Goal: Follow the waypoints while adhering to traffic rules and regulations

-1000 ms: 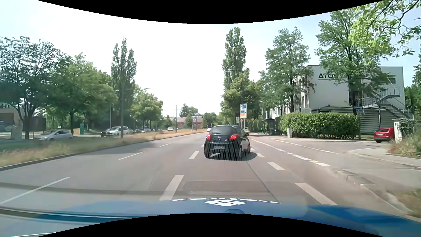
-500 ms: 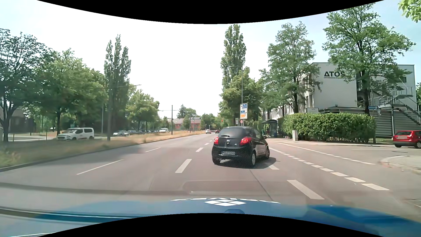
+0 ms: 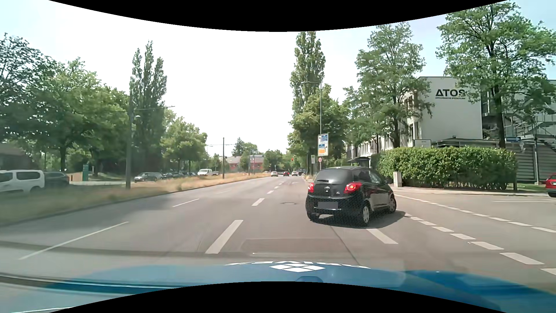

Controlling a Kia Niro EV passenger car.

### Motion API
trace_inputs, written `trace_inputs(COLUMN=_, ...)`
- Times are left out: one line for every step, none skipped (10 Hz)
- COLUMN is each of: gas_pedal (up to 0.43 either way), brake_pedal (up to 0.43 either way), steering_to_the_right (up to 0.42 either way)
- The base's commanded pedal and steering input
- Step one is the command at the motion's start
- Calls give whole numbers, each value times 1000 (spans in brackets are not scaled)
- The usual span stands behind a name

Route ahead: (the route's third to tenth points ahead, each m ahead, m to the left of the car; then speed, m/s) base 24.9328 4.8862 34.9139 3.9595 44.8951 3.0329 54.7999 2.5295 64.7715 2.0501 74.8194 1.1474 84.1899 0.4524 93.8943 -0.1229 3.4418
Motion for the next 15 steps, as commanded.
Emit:
trace_inputs(gas_pedal=319, brake_pedal=0, steering_to_the_right=4)
trace_inputs(gas_pedal=358, brake_pedal=0, steering_to_the_right=4)
trace_inputs(gas_pedal=409, brake_pedal=0, steering_to_the_right=4)
trace_inputs(gas_pedal=429, brake_pedal=0, steering_to_the_right=4)
trace_inputs(gas_pedal=480, brake_pedal=0, steering_to_the_right=4)
trace_inputs(gas_pedal=512, brake_pedal=0, steering_to_the_right=4)
trace_inputs(gas_pedal=512, brake_pedal=0, steering_to_the_right=6)
trace_inputs(gas_pedal=520, brake_pedal=0, steering_to_the_right=8)
trace_inputs(gas_pedal=520, brake_pedal=0, steering_to_the_right=11)
trace_inputs(gas_pedal=520, brake_pedal=0, steering_to_the_right=11)
trace_inputs(gas_pedal=520, brake_pedal=0, steering_to_the_right=11)
trace_inputs(gas_pedal=520, brake_pedal=0, steering_to_the_right=11)
trace_inputs(gas_pedal=520, brake_pedal=0, steering_to_the_right=11)
trace_inputs(gas_pedal=520, brake_pedal=0, steering_to_the_right=11)
trace_inputs(gas_pedal=520, brake_pedal=0, steering_to_the_right=11)
